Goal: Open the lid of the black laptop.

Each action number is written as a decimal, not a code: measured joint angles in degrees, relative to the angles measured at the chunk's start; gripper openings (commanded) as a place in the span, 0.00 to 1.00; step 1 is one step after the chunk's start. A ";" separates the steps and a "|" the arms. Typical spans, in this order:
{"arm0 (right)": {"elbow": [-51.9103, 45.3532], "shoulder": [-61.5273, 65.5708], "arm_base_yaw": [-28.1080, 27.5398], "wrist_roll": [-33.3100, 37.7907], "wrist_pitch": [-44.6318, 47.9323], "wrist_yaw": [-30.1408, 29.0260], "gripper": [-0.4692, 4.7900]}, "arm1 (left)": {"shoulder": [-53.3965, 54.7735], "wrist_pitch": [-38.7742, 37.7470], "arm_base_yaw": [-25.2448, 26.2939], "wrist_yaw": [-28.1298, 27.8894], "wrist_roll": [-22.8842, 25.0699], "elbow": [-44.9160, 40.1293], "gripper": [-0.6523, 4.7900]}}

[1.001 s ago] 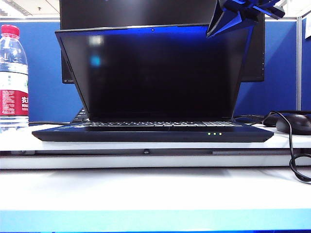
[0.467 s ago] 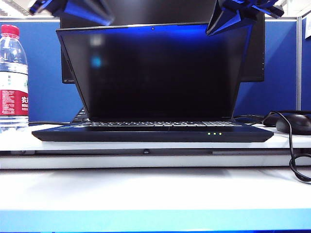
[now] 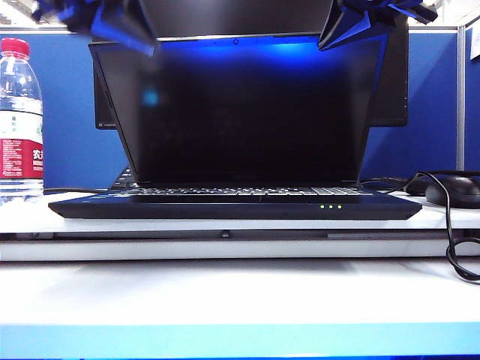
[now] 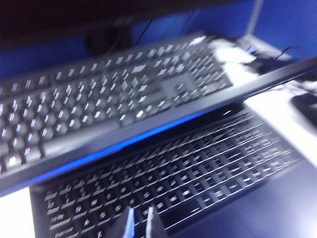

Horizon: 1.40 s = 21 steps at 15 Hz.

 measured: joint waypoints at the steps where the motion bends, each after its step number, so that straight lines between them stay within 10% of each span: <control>1: 0.00 0.00 0.00 0.07 -0.02 -0.07 0.09 | 0.81 0.02 0.35 0.02 -0.20 0.00 0.22; 21: 0.42 -0.04 -0.02 0.92 1.75 -0.46 0.09 | 3.58 12.87 10.21 9.49 -8.26 -0.24 0.22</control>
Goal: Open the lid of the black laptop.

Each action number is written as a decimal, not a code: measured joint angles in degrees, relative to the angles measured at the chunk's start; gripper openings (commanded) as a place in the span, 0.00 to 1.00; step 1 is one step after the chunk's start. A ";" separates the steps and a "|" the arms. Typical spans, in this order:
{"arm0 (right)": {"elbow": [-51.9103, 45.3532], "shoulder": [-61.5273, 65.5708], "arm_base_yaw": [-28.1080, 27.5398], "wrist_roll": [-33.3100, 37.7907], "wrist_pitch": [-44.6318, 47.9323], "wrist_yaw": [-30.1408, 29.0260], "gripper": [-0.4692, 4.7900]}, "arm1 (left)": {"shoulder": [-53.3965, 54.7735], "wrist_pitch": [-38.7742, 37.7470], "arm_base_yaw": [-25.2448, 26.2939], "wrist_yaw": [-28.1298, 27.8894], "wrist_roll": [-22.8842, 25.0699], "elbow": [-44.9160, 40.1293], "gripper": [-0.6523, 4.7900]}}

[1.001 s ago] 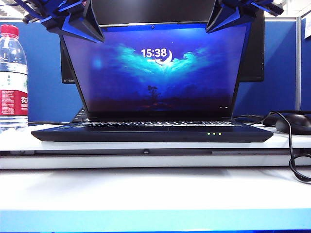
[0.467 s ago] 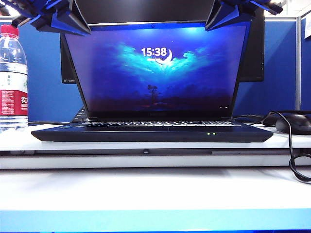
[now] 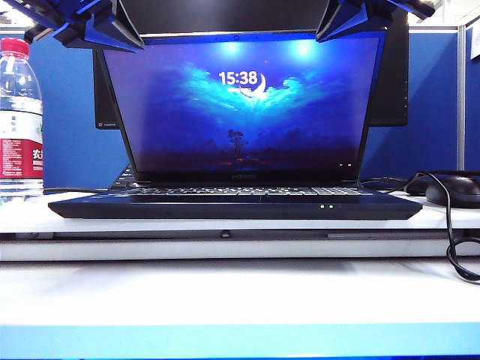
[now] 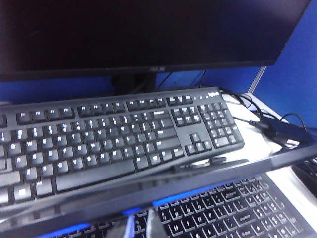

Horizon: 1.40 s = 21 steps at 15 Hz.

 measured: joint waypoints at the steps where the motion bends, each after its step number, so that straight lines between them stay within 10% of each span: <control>1: 0.00 0.02 -0.02 -0.13 0.46 0.02 0.09 | 0.09 0.33 0.00 0.00 -0.02 0.00 0.22; 9: 0.81 3.67 -1.03 -1.77 7.30 -0.39 0.09 | 2.14 10.36 0.15 1.22 -0.13 0.28 0.22; 15: 1.03 3.93 -2.73 -2.25 7.45 -0.24 0.09 | 1.99 13.46 0.11 22.93 -6.34 3.78 0.22; 21: 6.75 8.72 -2.82 -2.86 6.40 -1.73 0.09 | 3.17 0.11 0.17 8.22 2.75 3.76 0.22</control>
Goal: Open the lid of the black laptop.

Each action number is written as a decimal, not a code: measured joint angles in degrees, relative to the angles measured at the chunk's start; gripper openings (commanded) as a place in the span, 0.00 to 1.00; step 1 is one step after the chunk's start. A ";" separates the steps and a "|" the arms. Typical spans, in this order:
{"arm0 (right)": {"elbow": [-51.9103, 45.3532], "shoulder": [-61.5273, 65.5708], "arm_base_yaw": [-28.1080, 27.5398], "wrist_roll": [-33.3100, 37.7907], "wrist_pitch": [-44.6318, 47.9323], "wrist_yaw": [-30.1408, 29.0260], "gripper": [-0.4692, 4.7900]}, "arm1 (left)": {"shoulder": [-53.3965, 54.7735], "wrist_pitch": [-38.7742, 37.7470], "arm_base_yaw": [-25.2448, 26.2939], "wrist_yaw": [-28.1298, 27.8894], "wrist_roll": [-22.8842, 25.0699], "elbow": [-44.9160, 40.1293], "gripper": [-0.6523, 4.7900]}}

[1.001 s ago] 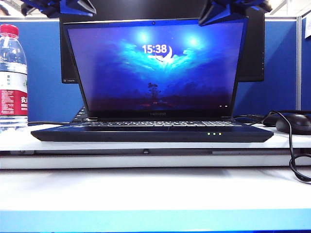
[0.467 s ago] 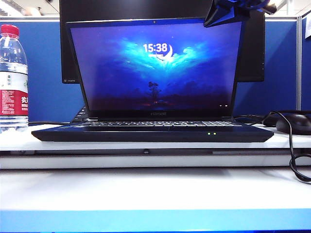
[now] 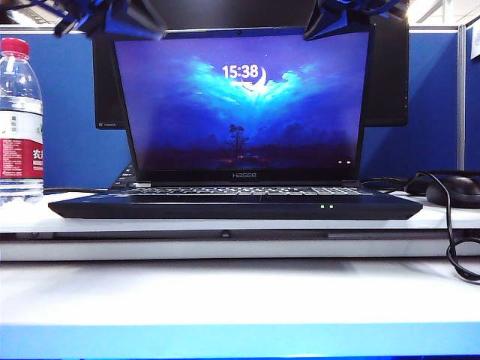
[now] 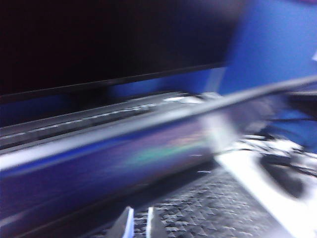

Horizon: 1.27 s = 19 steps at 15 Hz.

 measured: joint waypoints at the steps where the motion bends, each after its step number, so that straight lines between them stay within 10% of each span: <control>1: 0.00 0.02 0.00 -0.02 0.07 -0.31 0.09 | 0.63 0.87 0.00 -1.18 0.02 0.00 0.22; 19: 0.59 2.23 -3.89 -1.60 5.64 1.57 0.09 | 13.33 12.81 0.00 -9.29 0.02 9.14 0.22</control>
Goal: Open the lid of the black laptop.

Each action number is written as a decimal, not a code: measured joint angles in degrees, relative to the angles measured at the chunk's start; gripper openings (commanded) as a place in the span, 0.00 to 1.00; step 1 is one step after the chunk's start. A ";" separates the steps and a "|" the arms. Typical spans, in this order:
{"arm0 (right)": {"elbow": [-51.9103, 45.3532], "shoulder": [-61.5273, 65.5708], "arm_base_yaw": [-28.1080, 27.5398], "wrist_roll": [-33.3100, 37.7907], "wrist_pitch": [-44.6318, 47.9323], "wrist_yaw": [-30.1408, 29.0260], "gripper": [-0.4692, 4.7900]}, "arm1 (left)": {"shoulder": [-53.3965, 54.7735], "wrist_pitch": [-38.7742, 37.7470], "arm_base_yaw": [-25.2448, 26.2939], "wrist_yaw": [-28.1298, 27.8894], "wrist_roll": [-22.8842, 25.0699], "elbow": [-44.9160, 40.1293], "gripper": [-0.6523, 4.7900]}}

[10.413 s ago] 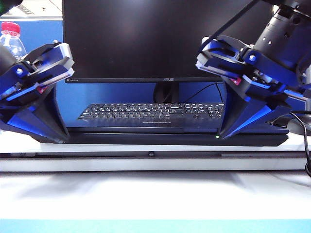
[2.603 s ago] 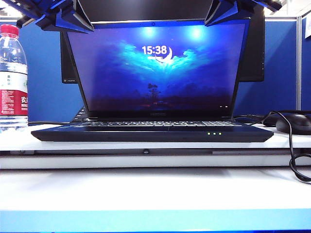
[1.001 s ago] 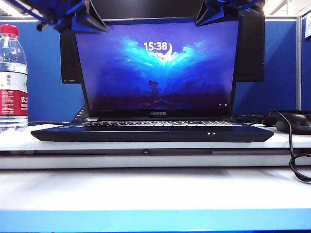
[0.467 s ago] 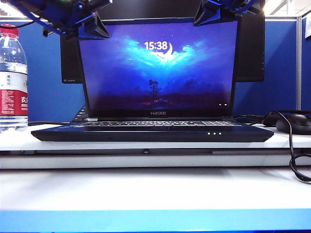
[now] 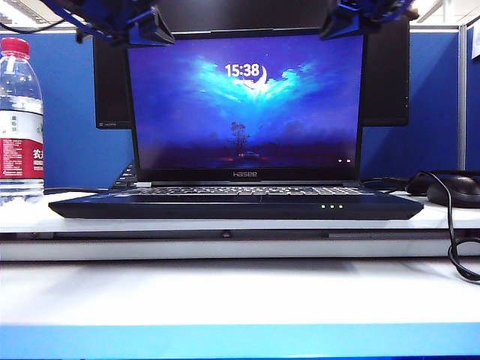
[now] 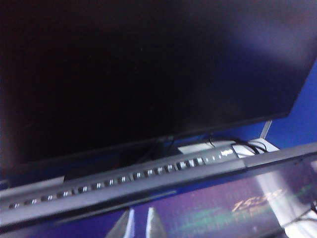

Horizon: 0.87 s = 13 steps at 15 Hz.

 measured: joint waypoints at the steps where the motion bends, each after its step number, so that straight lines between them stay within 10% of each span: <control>1: 0.07 0.00 -0.31 -0.04 0.81 0.04 0.09 | 0.87 0.50 0.02 -0.02 0.00 0.46 0.22; 13: 8.72 9.94 -2.36 -0.35 2.51 -2.38 0.09 | 8.81 0.66 1.33 0.87 1.31 9.68 0.22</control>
